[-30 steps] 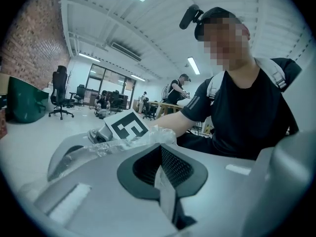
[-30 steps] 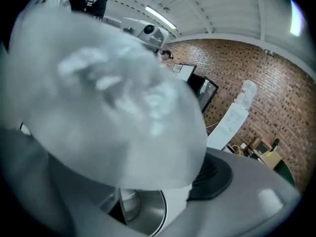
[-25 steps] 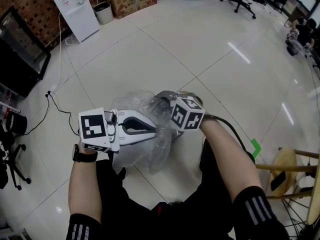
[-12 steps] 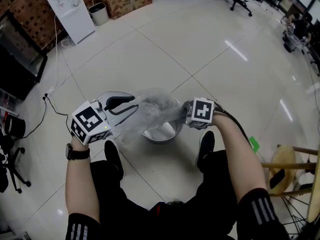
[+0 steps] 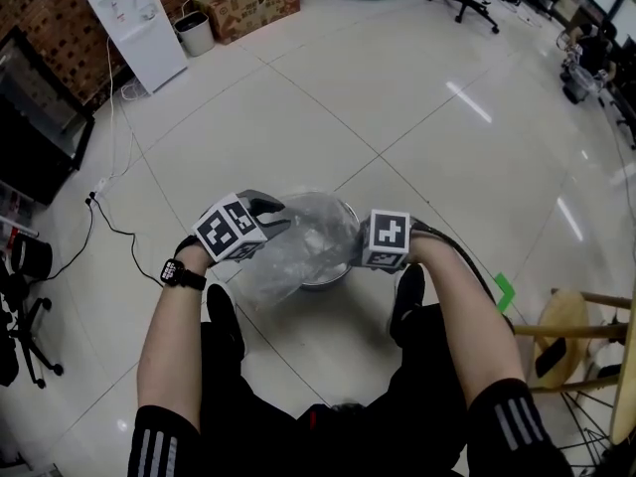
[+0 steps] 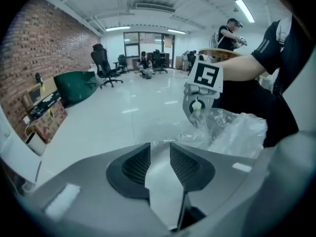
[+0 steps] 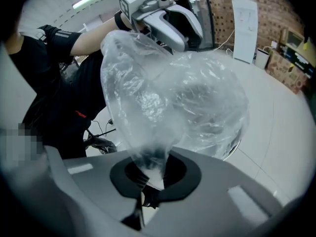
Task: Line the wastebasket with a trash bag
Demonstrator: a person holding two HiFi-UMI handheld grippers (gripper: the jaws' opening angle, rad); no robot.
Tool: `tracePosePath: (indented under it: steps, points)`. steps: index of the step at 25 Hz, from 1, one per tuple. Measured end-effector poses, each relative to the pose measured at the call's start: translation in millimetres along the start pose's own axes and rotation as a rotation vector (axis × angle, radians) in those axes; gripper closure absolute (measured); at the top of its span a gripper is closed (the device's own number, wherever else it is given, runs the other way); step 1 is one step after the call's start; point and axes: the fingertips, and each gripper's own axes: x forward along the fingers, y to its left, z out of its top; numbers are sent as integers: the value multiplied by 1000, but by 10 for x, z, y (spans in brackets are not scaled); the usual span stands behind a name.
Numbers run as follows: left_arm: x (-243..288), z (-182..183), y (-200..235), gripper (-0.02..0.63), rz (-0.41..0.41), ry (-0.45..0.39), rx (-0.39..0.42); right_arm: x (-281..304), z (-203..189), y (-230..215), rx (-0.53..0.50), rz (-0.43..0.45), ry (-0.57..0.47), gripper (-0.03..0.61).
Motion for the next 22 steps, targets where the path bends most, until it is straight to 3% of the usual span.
tracePosePath:
  steps: [6, 10, 16, 22]
  points:
    - [826, -213, -162, 495, -158, 167, 16, -66, -95, 49, 0, 6, -34, 569]
    - [1199, -264, -323, 495, -233, 205, 17, -203, -158, 53, -20, 10, -74, 465]
    - [1552, -483, -507, 495, -312, 292, -23, -599, -251, 64, -25, -4, -128, 416]
    - [1866, -757, -588, 495, -349, 379, -71, -1135, -151, -134, -22, -172, -242, 390]
